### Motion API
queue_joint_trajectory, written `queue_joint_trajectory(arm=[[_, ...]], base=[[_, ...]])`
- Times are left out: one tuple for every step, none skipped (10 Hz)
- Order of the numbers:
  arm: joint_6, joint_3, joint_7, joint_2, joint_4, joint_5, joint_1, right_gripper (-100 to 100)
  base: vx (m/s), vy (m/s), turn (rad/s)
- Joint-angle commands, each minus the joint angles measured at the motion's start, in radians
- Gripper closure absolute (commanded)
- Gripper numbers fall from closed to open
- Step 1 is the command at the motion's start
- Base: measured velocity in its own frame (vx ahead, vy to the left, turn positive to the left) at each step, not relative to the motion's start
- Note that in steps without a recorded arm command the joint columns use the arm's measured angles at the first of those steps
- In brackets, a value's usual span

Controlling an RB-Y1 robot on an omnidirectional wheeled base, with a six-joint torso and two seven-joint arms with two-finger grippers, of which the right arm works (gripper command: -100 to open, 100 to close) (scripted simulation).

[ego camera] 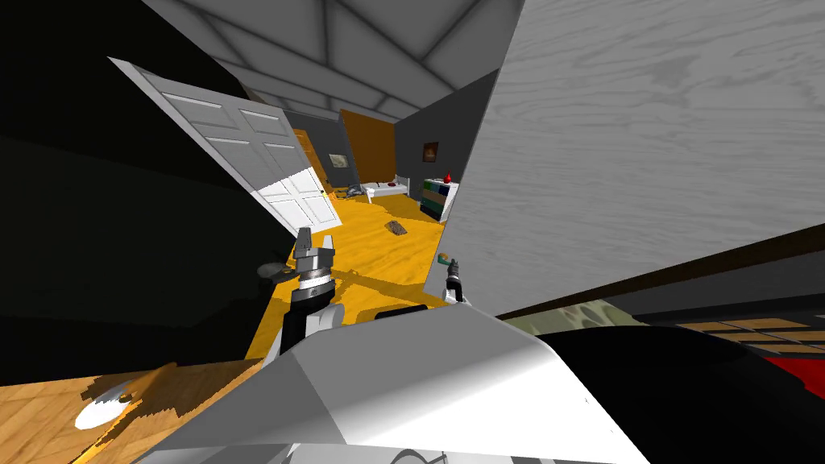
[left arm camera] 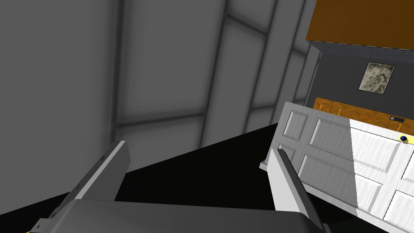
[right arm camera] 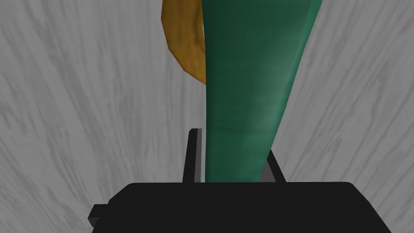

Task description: Push the door open

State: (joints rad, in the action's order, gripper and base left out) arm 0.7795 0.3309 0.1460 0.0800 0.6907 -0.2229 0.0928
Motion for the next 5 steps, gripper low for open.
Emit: queue_joint_trajectory(arm=[[0.001,0.017,0.005,0.000,0.013,-0.009,-0.002,100],[0.001,0.025,0.008,-0.003,0.013,-0.014,-0.002,100],[0.001,0.037,0.011,-0.008,0.013,-0.021,-0.002,100],[0.002,0.044,0.014,-0.011,0.013,-0.025,-0.002,100],[0.002,0.050,0.016,-0.014,0.012,-0.028,-0.002,100]], base=[[0.185,0.054,-0.047],[0.189,0.044,-0.071],[0.180,0.038,-0.073],[0.161,0.036,-0.054],[0.179,0.049,-0.053]])
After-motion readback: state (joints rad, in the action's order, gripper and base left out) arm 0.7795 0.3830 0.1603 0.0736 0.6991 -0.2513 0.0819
